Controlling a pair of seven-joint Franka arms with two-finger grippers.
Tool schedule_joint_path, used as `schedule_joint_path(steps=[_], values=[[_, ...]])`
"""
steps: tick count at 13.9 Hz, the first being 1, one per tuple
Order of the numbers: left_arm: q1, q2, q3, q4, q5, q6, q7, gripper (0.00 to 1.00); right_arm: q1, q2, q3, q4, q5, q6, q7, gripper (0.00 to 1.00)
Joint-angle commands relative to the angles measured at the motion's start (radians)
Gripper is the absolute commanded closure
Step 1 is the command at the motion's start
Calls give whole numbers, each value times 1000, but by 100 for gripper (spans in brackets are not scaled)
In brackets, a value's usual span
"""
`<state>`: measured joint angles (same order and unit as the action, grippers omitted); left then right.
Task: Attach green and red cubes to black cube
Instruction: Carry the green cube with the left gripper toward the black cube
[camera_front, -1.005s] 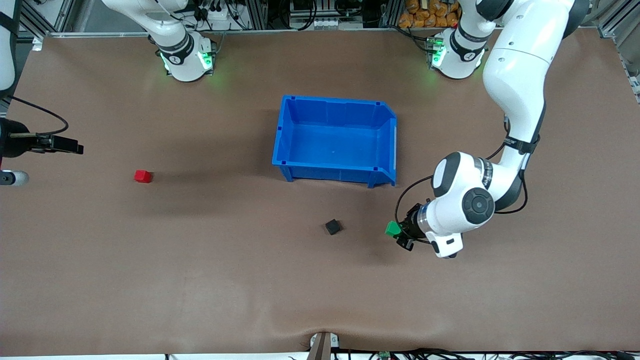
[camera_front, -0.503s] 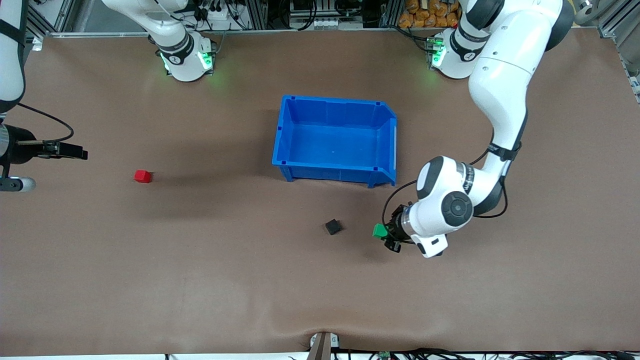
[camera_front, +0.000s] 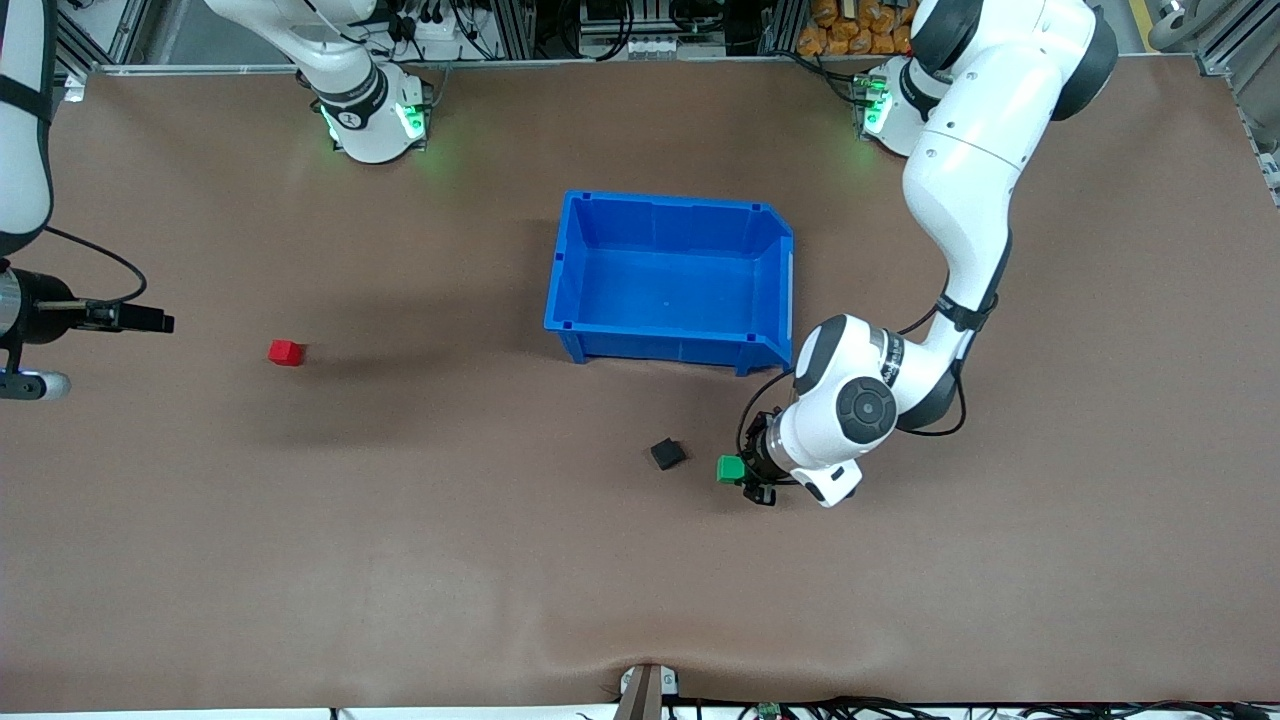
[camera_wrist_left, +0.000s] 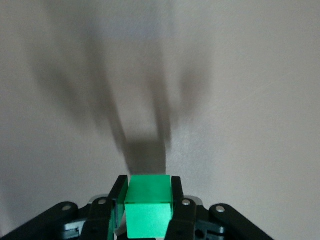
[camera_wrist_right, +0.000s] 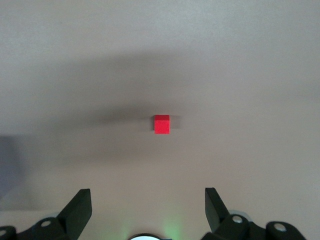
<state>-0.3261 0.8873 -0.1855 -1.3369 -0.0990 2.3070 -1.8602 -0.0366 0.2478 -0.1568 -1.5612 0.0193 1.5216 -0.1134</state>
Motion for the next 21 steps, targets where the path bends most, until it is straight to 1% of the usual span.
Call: schedule_joint_path(steps=[1,4,8,11,13,21], values=[[-28,18,15,33,-13,0,-56,100,-9,-1,6,-7,18,11,0,0],[-50,24,15,31,-13,0,-148,100,-12,5,6,-17,18,31,0,0],[-77,28,18,30,-13,0,-209,100,-11,5,6,-46,16,60,0,0],[-105,41,20,33,-11,43,-250,99,-11,2,6,-82,16,91,0,0],[-106,48,20,31,-13,64,-260,99,-11,1,6,-102,16,109,0,0],[-135,61,21,22,18,65,-237,99,-5,2,6,-146,10,143,3,0]])
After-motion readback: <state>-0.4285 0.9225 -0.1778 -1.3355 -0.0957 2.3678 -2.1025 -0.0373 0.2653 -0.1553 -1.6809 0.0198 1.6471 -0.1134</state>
